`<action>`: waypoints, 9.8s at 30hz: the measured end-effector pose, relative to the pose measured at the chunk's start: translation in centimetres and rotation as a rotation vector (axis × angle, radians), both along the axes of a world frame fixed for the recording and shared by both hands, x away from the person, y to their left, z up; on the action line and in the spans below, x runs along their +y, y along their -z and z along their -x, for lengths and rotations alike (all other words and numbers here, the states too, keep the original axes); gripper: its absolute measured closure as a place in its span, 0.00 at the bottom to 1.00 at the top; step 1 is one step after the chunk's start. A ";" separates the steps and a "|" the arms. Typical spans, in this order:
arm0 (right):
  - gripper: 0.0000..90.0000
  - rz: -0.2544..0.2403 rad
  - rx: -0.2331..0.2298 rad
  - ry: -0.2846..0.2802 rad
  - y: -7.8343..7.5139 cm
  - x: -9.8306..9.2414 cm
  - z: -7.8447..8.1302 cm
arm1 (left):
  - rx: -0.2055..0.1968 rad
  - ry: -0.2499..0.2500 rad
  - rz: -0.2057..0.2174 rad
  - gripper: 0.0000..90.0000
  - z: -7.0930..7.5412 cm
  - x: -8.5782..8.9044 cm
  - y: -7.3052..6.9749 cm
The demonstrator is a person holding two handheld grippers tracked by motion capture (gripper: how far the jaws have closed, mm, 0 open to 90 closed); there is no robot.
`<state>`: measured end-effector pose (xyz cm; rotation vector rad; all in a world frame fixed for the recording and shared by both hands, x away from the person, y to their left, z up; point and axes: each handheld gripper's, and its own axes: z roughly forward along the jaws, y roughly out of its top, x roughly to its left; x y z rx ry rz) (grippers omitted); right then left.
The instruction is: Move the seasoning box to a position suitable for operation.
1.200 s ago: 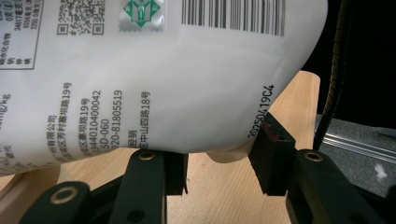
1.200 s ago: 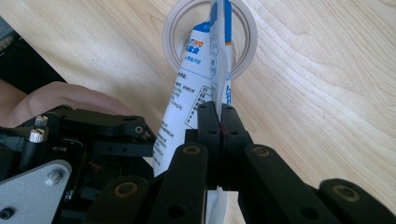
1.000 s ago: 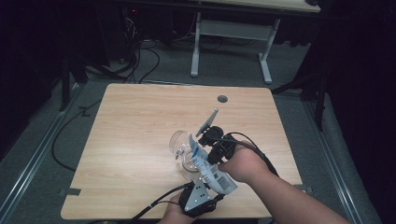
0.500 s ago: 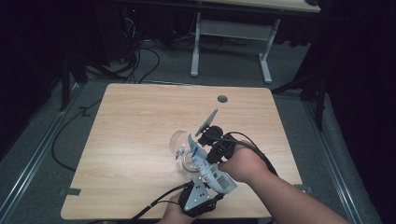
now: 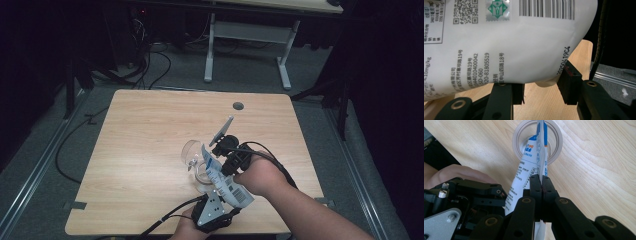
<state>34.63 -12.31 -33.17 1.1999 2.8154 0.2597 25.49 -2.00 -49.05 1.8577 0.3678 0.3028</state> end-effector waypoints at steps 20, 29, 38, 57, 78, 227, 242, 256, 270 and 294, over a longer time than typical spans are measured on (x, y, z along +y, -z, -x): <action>1.00 0.003 -0.003 0.002 -0.1 0.3 -0.1 | 0.009 -0.001 0.010 0.68 -0.1 0.1 -0.2; 1.00 0.009 -0.008 -0.012 -0.1 0.4 -0.2 | 0.009 -0.002 0.011 0.68 -0.1 0.1 -0.3; 1.00 0.009 -0.006 -0.009 -0.2 0.4 -0.3 | 0.005 -0.002 0.012 0.68 -0.2 0.1 -0.3; 1.00 0.013 -0.027 -0.008 -0.7 0.5 -0.5 | -0.004 0.000 0.012 0.68 -0.6 0.1 -0.9; 1.00 0.018 -0.017 -0.013 -0.4 0.7 -0.6 | 0.015 0.012 0.016 0.68 -0.6 0.3 -0.8; 1.00 0.037 -0.034 -0.035 -0.8 1.8 -0.9 | 0.018 0.013 0.051 0.68 -0.9 0.8 -1.6; 1.00 0.036 -0.044 -0.045 -0.9 1.9 -1.0 | 0.018 0.012 0.054 0.68 -0.9 0.9 -1.7; 1.00 0.041 -0.046 -0.022 -1.0 1.5 -1.1 | 0.017 0.026 0.051 0.68 -1.5 0.3 -1.9; 1.00 0.051 -0.047 -0.029 -0.8 1.5 -1.4 | 0.031 0.031 0.064 0.68 -1.7 0.1 -1.8; 1.00 0.035 -0.050 -0.037 -0.7 1.4 -1.4 | 0.028 0.035 0.057 0.68 -1.6 0.4 -1.8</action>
